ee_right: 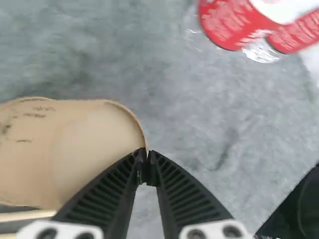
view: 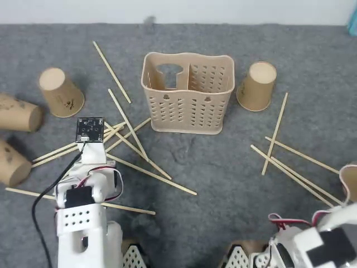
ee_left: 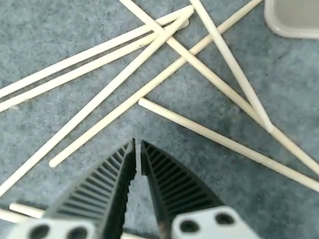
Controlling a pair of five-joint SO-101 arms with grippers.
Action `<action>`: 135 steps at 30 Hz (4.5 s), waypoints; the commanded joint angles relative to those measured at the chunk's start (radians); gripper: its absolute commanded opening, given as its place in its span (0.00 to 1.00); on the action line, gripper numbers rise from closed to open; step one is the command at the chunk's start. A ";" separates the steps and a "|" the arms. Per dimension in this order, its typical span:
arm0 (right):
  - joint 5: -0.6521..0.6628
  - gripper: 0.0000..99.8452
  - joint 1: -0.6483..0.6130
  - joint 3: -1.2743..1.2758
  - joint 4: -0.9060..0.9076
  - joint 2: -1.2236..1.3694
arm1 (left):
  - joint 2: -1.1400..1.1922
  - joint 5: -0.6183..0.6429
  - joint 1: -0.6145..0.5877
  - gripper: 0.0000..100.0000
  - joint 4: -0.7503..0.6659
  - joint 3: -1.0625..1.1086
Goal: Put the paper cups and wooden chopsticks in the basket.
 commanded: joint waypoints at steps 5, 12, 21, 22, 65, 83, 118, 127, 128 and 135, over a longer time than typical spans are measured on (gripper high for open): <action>0.104 0.01 0.134 -0.075 -0.122 0.073 | -0.018 -0.006 -0.002 0.01 -0.020 -0.002; 0.103 0.01 0.240 -0.359 0.007 0.142 | -0.020 -0.006 -0.002 0.01 -0.020 -0.002; 0.193 0.09 0.213 -0.721 0.648 0.222 | -0.020 -0.008 -0.002 0.01 -0.020 -0.002; 0.206 0.12 0.200 -0.752 0.717 0.222 | -0.020 -0.008 -0.002 0.01 -0.020 -0.002; 0.470 0.01 0.220 -0.959 0.963 0.298 | -0.020 -0.008 -0.002 0.01 -0.020 -0.002; 0.608 0.01 0.254 -0.936 0.773 0.601 | -0.020 -0.008 -0.002 0.01 -0.021 -0.002; 0.196 0.01 -0.153 -1.138 0.840 0.727 | -0.020 -0.008 -0.002 0.01 -0.021 -0.002; 0.084 0.01 -0.228 -1.530 1.052 0.737 | -0.020 -0.009 -0.002 0.01 -0.021 -0.002; 0.074 0.01 -0.231 -1.540 1.052 0.737 | -0.020 -0.009 -0.002 0.01 -0.021 -0.002; 0.035 0.01 -0.226 -1.548 0.952 0.812 | -0.020 -0.009 -0.002 0.01 -0.021 -0.002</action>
